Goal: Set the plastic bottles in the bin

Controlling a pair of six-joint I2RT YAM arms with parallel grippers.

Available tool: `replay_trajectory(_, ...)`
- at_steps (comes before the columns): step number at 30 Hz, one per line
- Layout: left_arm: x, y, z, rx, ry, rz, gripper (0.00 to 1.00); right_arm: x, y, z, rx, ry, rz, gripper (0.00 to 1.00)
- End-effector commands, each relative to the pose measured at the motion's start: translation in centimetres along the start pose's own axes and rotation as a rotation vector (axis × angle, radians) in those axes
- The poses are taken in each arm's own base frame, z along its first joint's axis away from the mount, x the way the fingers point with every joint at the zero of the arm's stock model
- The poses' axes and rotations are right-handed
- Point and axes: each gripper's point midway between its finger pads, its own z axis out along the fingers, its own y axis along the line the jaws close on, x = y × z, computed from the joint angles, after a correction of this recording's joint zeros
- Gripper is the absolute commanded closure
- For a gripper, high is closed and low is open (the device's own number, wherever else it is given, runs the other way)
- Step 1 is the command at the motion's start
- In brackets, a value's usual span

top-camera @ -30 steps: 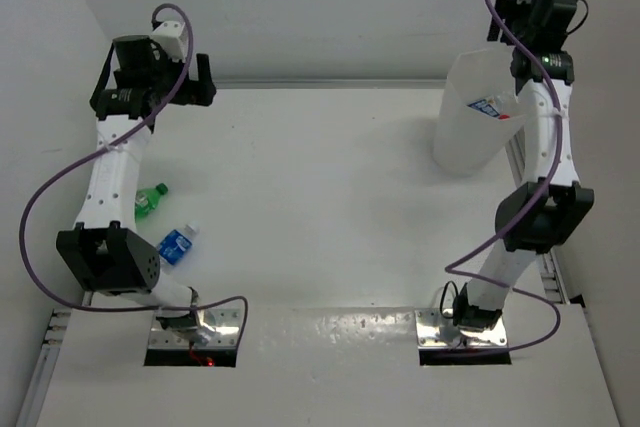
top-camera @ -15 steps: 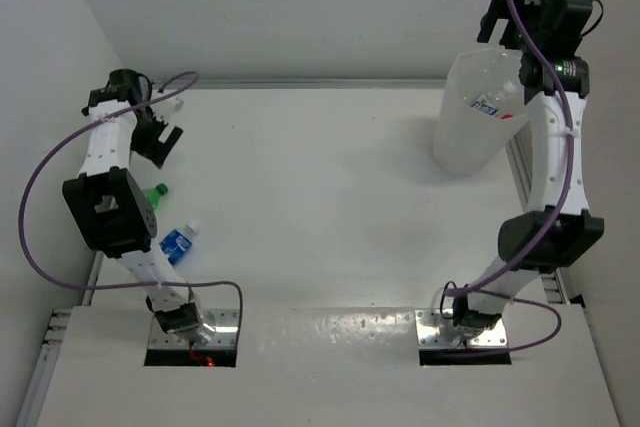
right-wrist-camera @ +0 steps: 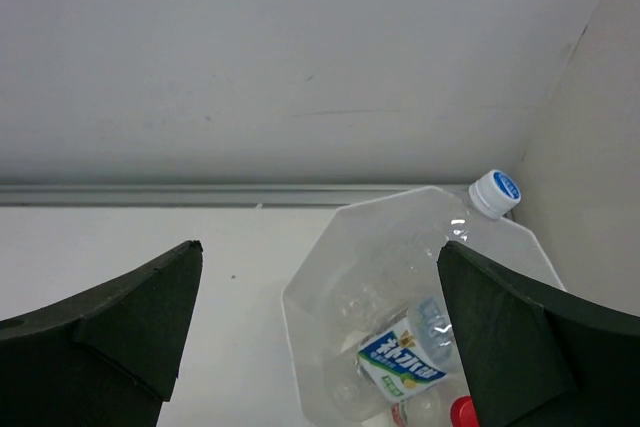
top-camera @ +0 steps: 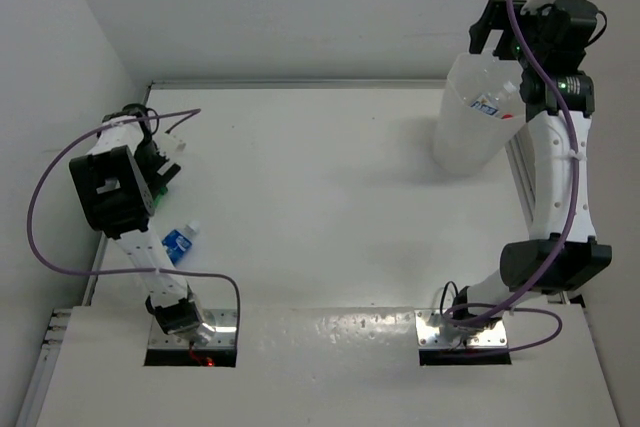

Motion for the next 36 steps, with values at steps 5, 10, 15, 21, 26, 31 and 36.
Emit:
replay_trajectory(5, 3.0, -1.2, 3.1, 0.061, 0.086, 0.035, 0.09, -1.1, 0.6, -1.1, -0.03, -0.029, 0.007, 0.0)
replay_trajectory(10, 2.9, -2.9, 4.4, 0.144, 0.059, 0.03, 0.27, -1.1, 1.1, -1.3, -0.053, -0.027, 0.013, 0.0)
replay_trajectory(15, -3.0, -3.2, 0.0, 0.201, -0.168, 0.003, 0.66, -0.7, 4.8, -2.4, -0.15, -0.009, 0.031, 0.0)
replay_trajectory(21, -15.4, -3.3, -23.0, 0.44, -0.93, -0.072, 0.83, 0.9, 15.6, -6.3, -0.468, 0.008, 0.024, 0.0)
replay_trajectory(26, -17.7, -6.7, -43.3, 0.938, -1.527, -0.227, 0.88, 1.0, 25.3, -10.5, -0.759, 0.014, 0.025, 0.02)
replay_trajectory(31, -15.9, -13.3, -48.9, 1.194, -1.706, -0.304, 0.89, 1.2, 31.5, -12.5, -0.894, 0.012, 0.012, 0.02)
replay_trajectory(36, -15.6, -17.0, -51.3, 1.326, -1.673, -0.332, 0.92, 1.9, 37.2, -14.3, -1.006, 0.023, -0.007, 0.02)
